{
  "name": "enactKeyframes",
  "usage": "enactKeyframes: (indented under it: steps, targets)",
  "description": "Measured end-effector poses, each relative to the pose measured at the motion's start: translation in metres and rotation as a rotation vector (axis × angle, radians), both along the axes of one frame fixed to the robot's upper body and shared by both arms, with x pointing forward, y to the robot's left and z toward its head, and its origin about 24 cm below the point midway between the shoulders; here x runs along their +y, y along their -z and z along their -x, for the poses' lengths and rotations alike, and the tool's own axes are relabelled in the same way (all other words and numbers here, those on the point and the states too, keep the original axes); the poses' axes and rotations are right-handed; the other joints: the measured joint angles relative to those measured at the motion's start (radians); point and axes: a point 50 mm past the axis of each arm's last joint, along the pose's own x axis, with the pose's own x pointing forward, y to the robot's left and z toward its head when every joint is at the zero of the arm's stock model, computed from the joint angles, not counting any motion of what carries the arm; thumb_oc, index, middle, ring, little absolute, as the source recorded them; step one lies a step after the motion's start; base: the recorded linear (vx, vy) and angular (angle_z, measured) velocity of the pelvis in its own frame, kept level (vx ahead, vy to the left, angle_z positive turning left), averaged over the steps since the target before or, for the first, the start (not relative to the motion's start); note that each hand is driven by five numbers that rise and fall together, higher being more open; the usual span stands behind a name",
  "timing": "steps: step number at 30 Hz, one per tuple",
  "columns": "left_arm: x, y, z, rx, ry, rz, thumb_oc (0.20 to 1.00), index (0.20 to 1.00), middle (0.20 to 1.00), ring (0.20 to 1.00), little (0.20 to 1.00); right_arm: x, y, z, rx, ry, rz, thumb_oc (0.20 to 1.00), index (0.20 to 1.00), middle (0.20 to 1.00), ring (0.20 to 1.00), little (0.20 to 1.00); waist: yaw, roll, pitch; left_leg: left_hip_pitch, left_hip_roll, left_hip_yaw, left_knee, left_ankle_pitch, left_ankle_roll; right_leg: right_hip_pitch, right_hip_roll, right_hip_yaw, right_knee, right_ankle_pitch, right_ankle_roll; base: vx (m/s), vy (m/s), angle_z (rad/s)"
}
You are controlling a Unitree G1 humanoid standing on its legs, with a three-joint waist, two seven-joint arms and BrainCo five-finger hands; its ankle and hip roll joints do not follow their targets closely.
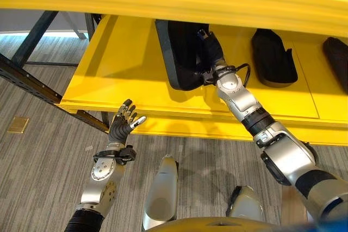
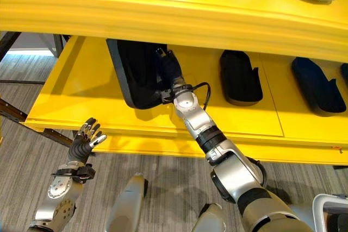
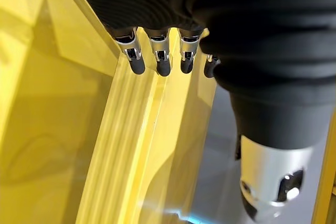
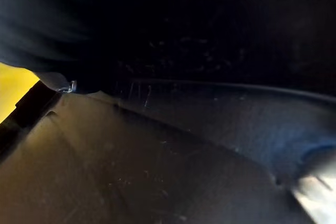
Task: Move parts from the plastic box to the shelf.
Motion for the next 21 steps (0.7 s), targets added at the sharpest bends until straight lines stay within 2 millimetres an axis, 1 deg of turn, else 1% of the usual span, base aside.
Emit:
enactKeyframes:
  steps: [1, 2, 4, 7, 9, 10, 12, 13, 16, 21]
  targets:
    - [-0.002, -0.001, -0.001, -0.005, 0.008, 0.000, 1.000, 1.000, 1.000, 1.000, 1.000, -0.003, 0.001, -0.003, 0.010, 0.019, 0.001, 0.200, 0.200, 0.200, 0.200, 0.200, 0.000, 0.001, -0.007, -0.012, 0.001, -0.004, 0.012, 0.000, -0.001, -0.014, 0.002, 0.004, 0.019, -0.004, -0.004, -0.07, 0.006, -0.03]
    - [-0.004, -0.001, 0.000, -0.003, 0.023, -0.002, 1.000, 1.000, 1.000, 1.000, 1.000, -0.006, 0.001, -0.004, 0.017, 0.031, 0.000, 0.200, 0.200, 0.200, 0.200, 0.200, 0.000, -0.001, -0.019, -0.032, 0.001, -0.007, 0.028, -0.004, -0.002, -0.035, 0.001, 0.007, 0.035, -0.011, 0.001, -0.05, 0.007, 0.01]
    - [-0.008, -0.002, 0.000, -0.003, 0.043, -0.002, 1.000, 1.000, 1.000, 1.000, 1.000, -0.014, -0.001, -0.010, 0.032, 0.065, -0.002, 0.200, 0.200, 0.200, 0.200, 0.200, -0.001, -0.001, -0.021, -0.054, 0.005, -0.017, 0.049, -0.007, -0.004, -0.052, 0.007, 0.007, 0.053, -0.015, 0.007, -0.06, 0.021, 0.01]
    - [-0.015, 0.007, 0.005, 0.049, 0.089, -0.005, 1.000, 1.000, 1.000, 1.000, 1.000, -0.019, -0.010, -0.015, 0.022, 0.098, -0.012, 0.200, 0.200, 0.200, 0.200, 0.200, -0.006, 0.000, -0.021, -0.098, 0.006, -0.024, 0.079, -0.011, -0.005, -0.090, 0.012, 0.013, 0.070, -0.016, 0.006, -0.05, 0.017, -0.01]
    - [-0.018, 0.010, 0.006, 0.067, 0.106, -0.010, 1.000, 1.000, 1.000, 1.000, 1.000, -0.020, -0.011, -0.016, 0.024, 0.105, -0.011, 0.200, 0.200, 0.200, 0.200, 0.200, -0.008, 0.001, -0.020, -0.121, 0.000, -0.025, 0.099, -0.013, -0.002, -0.111, 0.012, 0.025, 0.087, -0.017, 0.006, -0.06, 0.032, 0.04]
    - [-0.015, 0.013, 0.010, 0.084, 0.105, -0.018, 1.000, 1.000, 1.000, 1.000, 1.000, -0.019, -0.015, -0.016, 0.013, 0.104, -0.007, 0.200, 0.200, 0.200, 0.200, 0.200, -0.007, 0.007, -0.017, -0.146, -0.002, -0.028, 0.115, -0.013, -0.002, -0.140, 0.013, 0.029, 0.103, -0.019, 0.004, 0.00, 0.000, 0.00]
    - [-0.013, 0.011, 0.008, 0.081, 0.104, -0.020, 1.000, 1.000, 1.000, 1.000, 1.000, -0.024, -0.032, -0.020, -0.024, 0.127, 0.003, 0.200, 0.200, 0.200, 0.200, 0.200, -0.005, 0.026, 0.009, -0.202, -0.003, -0.037, 0.165, -0.026, -0.003, -0.195, 0.010, 0.042, 0.159, -0.038, -0.002, 0.02, 0.011, 0.02]
    - [-0.012, 0.012, 0.007, 0.084, 0.101, -0.022, 1.000, 1.000, 1.000, 1.000, 1.000, -0.029, -0.030, -0.022, -0.010, 0.153, 0.004, 0.200, 0.200, 0.200, 0.200, 0.200, -0.003, 0.029, 0.012, -0.218, -0.007, -0.040, 0.180, -0.030, -0.001, -0.210, 0.009, 0.048, 0.178, -0.043, 0.005, 0.00, 0.000, 0.00]
    - [-0.011, 0.016, 0.012, 0.105, 0.094, -0.016, 1.000, 1.000, 1.000, 1.000, 1.000, -0.039, -0.019, -0.027, 0.037, 0.203, 0.022, 0.200, 0.200, 0.200, 0.200, 0.200, 0.001, 0.031, 0.028, -0.220, -0.007, -0.038, 0.182, -0.030, -0.002, -0.216, 0.009, 0.053, 0.182, -0.044, 0.007, -0.01, 0.011, 0.00]
    - [-0.013, 0.012, 0.007, 0.085, 0.099, -0.011, 1.000, 1.000, 1.000, 1.000, 1.000, -0.052, -0.006, -0.032, 0.097, 0.262, 0.051, 0.200, 0.200, 0.200, 0.200, 0.200, 0.002, 0.036, 0.059, -0.226, -0.009, -0.033, 0.182, -0.030, -0.001, -0.226, 0.007, 0.060, 0.184, -0.044, 0.007, 0.00, 0.007, 0.00]
